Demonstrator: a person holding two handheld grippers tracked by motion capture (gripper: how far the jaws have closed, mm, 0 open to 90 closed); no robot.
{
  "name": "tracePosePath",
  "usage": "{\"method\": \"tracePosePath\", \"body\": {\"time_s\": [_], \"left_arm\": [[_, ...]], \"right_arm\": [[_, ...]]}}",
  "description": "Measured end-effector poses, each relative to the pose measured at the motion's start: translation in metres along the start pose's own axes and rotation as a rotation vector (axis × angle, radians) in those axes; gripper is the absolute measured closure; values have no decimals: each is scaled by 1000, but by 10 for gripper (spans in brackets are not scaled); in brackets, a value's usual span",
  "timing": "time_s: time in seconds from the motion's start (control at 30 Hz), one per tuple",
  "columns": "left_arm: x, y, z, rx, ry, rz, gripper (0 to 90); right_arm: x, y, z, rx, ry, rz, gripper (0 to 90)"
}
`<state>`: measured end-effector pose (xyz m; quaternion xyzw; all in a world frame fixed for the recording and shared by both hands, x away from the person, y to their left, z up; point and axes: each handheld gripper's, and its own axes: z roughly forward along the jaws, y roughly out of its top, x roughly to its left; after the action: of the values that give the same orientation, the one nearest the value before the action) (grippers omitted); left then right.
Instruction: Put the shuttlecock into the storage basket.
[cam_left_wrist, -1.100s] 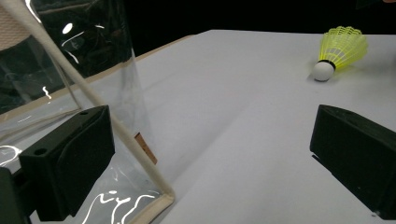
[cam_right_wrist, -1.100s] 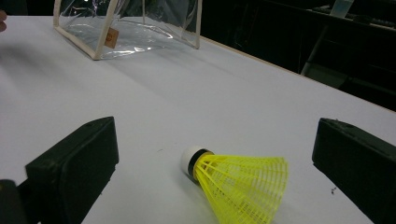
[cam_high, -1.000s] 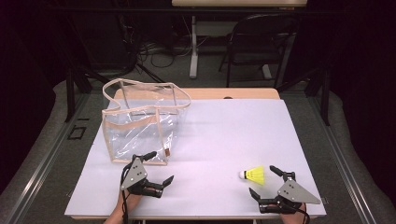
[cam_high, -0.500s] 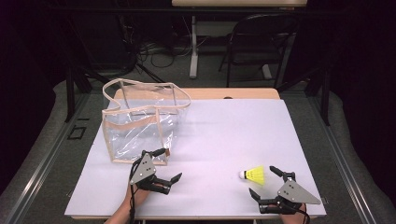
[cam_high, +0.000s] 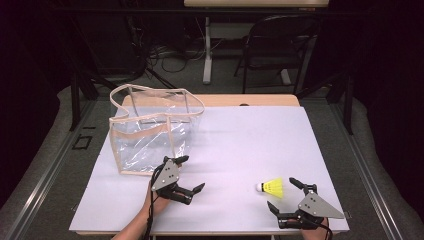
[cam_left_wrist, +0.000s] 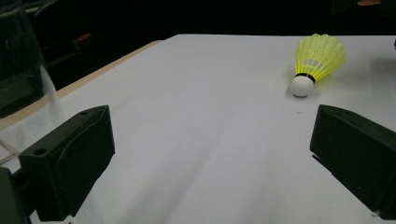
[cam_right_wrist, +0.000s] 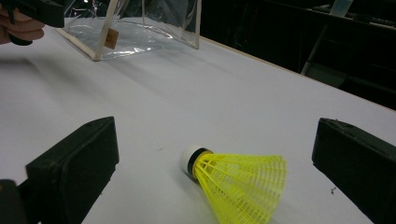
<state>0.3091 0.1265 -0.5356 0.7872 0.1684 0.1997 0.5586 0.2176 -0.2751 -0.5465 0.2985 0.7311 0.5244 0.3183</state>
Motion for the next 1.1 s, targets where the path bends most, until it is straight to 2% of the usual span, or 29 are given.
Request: {"method": "tracePosePath", "body": {"time_s": [0.23,0.43,0.97,1.1], "left_arm": [[-3,8,17,28,-42,18,1],[-8,13,32,61,-75,54,0],[-22,23,69,146,-177,90,0],[-25,26,77,183,-200,96,0]], "right_arm": [[-1,0,-1,-5,-1,-5,1],[-2,0,-1,-3,-2,1,2],[-1,0,-1,5,4,4,1],[-1,0,-1,3,5,1,2]]}}
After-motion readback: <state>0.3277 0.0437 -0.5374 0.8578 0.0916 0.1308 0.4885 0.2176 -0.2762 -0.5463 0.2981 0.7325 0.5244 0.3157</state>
